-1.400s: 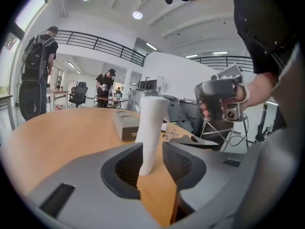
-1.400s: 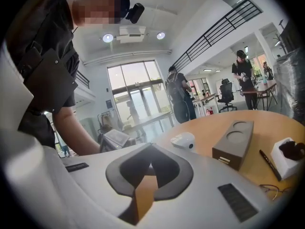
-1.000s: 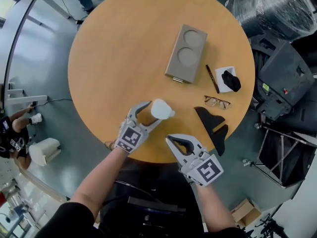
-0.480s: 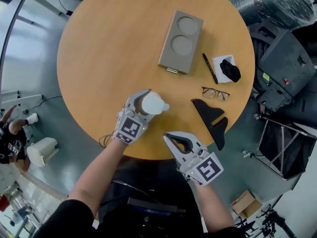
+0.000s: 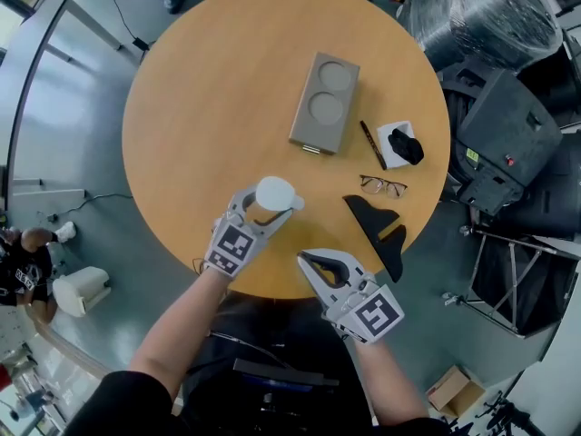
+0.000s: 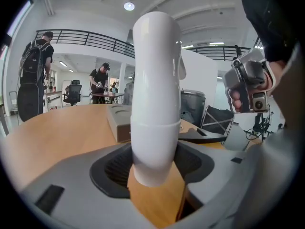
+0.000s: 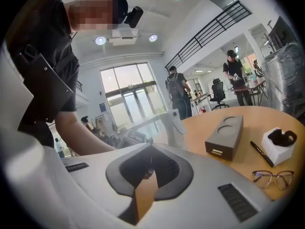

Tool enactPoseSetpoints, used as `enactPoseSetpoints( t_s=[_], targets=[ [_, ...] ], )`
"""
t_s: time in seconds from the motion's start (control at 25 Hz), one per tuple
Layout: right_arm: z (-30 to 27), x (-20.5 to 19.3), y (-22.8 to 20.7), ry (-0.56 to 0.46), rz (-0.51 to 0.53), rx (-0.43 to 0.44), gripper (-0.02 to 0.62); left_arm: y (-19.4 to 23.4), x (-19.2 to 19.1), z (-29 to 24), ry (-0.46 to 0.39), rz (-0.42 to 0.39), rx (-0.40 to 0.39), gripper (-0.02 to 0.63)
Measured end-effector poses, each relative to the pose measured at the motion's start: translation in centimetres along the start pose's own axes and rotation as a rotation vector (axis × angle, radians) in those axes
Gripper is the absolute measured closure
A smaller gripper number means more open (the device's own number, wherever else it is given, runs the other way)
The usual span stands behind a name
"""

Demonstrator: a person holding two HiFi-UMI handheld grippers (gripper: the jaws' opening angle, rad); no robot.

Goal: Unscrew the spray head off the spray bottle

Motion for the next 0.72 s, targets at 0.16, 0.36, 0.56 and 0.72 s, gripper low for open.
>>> enactPoseSetpoints(
  t_s=[0.16,0.36,0.56,0.72],
  targets=[
    [1.1,3.6,3.2,-0.028,0.055,0.011,0.569,-0.9,4.2,3.9,-0.013,0.001,-0.001,0.299],
    [3.0,7.1,7.3,-0.04,0.077,0.037,0.555,-3.1,9.4,9.1,-0.022,-0.001,-0.013,0.299],
    [4.7,9.5,10.1,-0.055,0.11,0.06,0.551,-5.4,13.8,13.0,-0.044,0.0,-0.031,0.299],
    [5.7,11.7,12.2,-0.077,0.117,0.073,0.541,-7.2,16.0,15.8,-0.031,-0.012,-0.048,0.299]
  ],
)
Point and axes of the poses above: the fingertips, and each gripper's own axes: z backward along the fingers, y to its left, x out of its top, the point moved 4 cm from there along z, backward along the fingers, and after that the axes turned 7 degrees about -z, right-handed, at the moved point
